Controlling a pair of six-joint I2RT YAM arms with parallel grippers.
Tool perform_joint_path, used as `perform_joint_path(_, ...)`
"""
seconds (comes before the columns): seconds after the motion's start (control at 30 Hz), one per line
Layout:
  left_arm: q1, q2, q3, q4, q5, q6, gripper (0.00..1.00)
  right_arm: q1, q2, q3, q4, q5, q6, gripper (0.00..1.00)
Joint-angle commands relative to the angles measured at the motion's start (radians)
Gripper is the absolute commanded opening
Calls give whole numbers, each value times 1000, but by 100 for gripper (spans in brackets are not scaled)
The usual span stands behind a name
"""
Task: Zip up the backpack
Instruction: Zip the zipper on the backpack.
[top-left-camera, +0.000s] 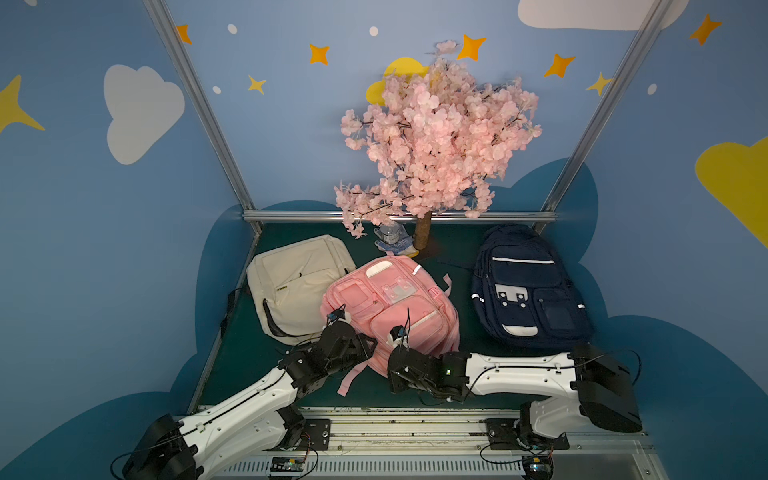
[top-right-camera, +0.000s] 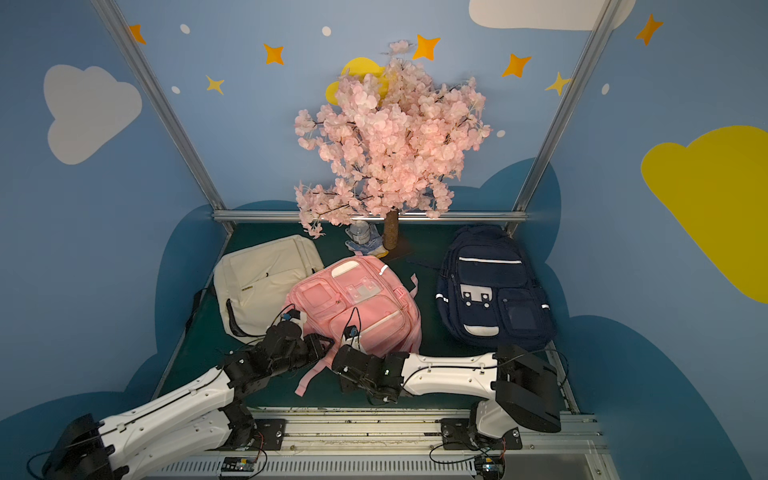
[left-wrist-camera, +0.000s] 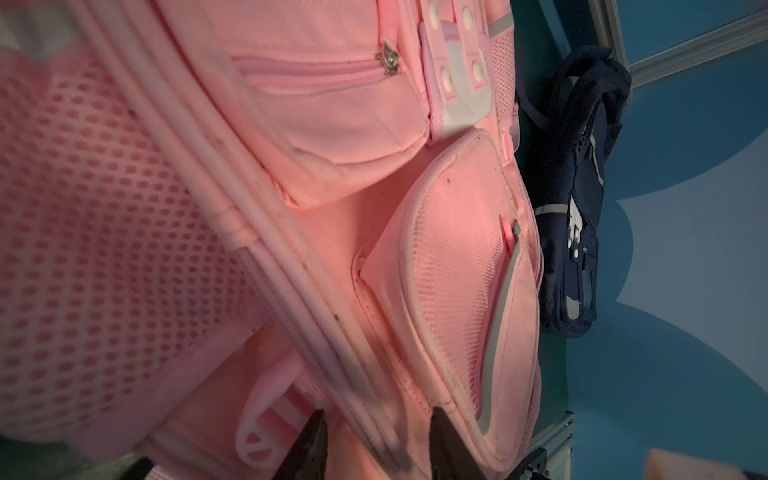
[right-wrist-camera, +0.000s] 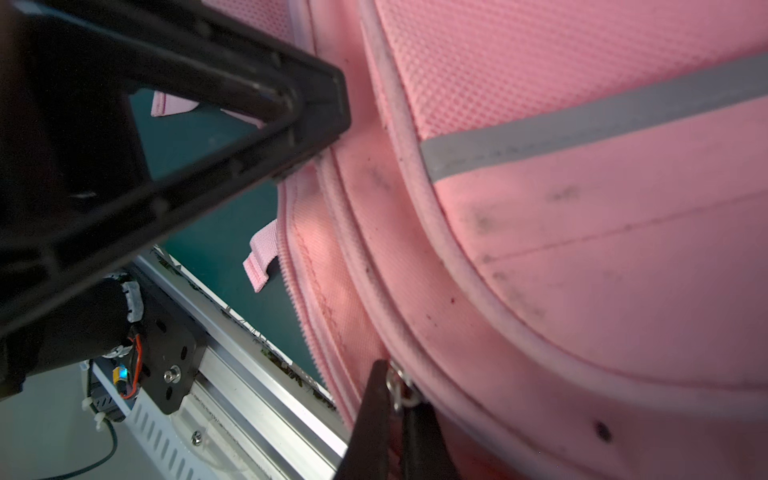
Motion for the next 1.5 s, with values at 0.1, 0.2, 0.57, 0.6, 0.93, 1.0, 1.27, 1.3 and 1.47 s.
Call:
perform_joint_path(0.1,3,28,1,43,-40,15,20,19,-28,41,23,0,-29,0)
perform_joint_path(0.2,36,13,-3,35,-51,36,8,19,-57,26,-42,34,-8,0)
perform_joint_path(0.57,177,-103,22,-70,-7,138,3,-62,-331,-220,-318,253,191,0)
perform_joint_path(0.6,179,-97,22,-62,-1,138,3,-85,-362,-251,-306,242,195,0)
perform_joint_path(0.93,182,138,295,1,87,282,2,-128,-490,-207,-207,239,24,0)
perform_joint_path(1.0,182,191,392,-17,100,335,3,-122,-488,-153,-219,238,0,0)
perform_joint_path(1.27,260,252,417,-53,116,381,9,-100,-370,-145,-17,152,-32,0)
perform_joint_path(1.3,274,244,392,-57,119,375,12,-99,-341,-148,19,127,-26,0)
perform_joint_path(1.47,313,126,241,-144,99,333,33,-69,-176,-124,139,30,-32,0)
